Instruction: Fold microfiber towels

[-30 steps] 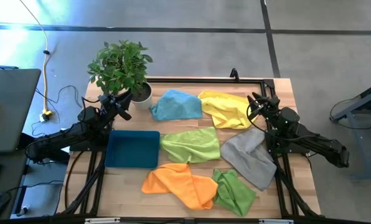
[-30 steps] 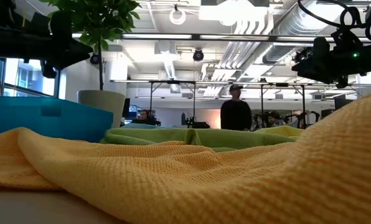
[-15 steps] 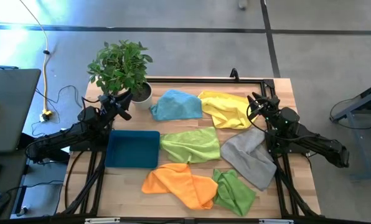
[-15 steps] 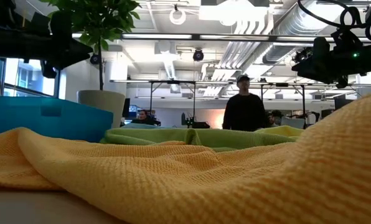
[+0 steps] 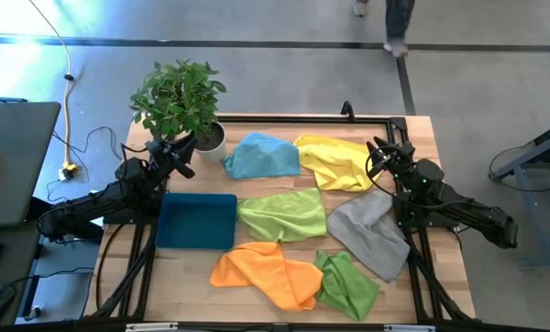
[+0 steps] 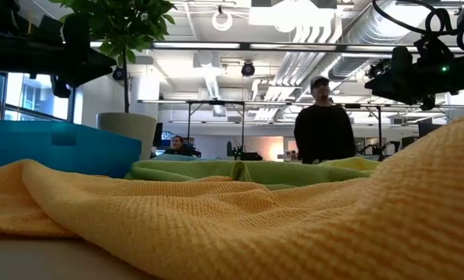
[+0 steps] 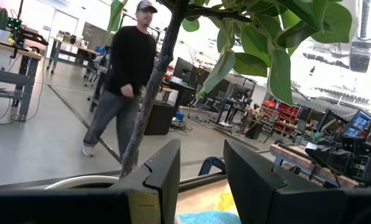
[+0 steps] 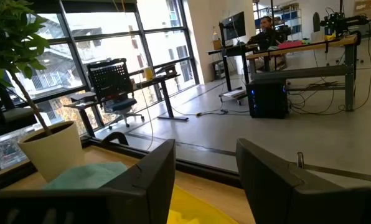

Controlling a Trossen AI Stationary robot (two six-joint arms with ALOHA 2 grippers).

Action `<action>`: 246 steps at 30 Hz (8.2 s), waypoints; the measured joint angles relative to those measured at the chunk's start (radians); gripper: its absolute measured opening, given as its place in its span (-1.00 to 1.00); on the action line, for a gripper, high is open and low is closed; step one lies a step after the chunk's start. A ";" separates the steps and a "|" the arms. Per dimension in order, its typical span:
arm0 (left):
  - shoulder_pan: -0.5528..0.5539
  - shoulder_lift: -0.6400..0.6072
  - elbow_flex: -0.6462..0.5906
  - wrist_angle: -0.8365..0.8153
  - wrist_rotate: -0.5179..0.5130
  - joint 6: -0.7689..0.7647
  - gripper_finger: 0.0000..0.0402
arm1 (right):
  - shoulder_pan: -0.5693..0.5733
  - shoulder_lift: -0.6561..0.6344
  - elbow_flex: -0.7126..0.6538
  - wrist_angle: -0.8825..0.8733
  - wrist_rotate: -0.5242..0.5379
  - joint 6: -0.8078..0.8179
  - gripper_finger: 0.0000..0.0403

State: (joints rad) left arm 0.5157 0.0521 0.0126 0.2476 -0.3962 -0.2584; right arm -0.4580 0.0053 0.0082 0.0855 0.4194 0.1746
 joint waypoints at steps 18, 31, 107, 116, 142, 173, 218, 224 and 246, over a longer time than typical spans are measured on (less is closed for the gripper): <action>0.000 0.000 0.000 0.000 0.000 0.000 -0.44 | 0.000 0.000 0.000 0.000 0.000 0.000 -0.20; 0.000 0.000 0.000 0.000 0.000 0.000 -0.44 | 0.000 0.000 0.000 0.000 0.000 0.000 -0.20; 0.000 0.000 0.000 0.000 0.000 0.000 -0.44 | 0.000 0.828 0.381 0.251 -0.017 0.013 -0.20; 0.000 0.000 0.000 0.000 0.000 0.000 -0.44 | 0.000 1.015 0.441 0.060 -0.185 0.104 -0.20; 0.000 0.000 0.000 0.000 0.000 0.000 -0.44 | 0.219 1.302 0.441 0.041 -0.427 0.068 -0.20; 0.000 0.000 0.000 -0.004 0.000 0.000 -0.44 | 0.374 1.421 0.448 -0.097 -0.529 0.235 -0.20; 0.000 0.000 0.000 -0.004 -0.005 0.000 -0.44 | 0.475 1.428 0.794 -0.839 -0.525 0.322 -0.20; 0.000 0.000 0.000 -0.004 -0.009 -0.002 -0.44 | 0.517 1.428 0.794 -0.895 -0.480 0.404 -0.20; -0.001 0.000 0.000 0.135 0.383 -0.132 -0.44 | 0.612 1.543 0.795 -0.872 -0.393 0.585 -0.20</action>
State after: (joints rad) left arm 0.5152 0.0521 0.0127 0.3826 -0.0130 -0.3901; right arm 0.1539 1.5481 0.8028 -0.7868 0.0261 0.7597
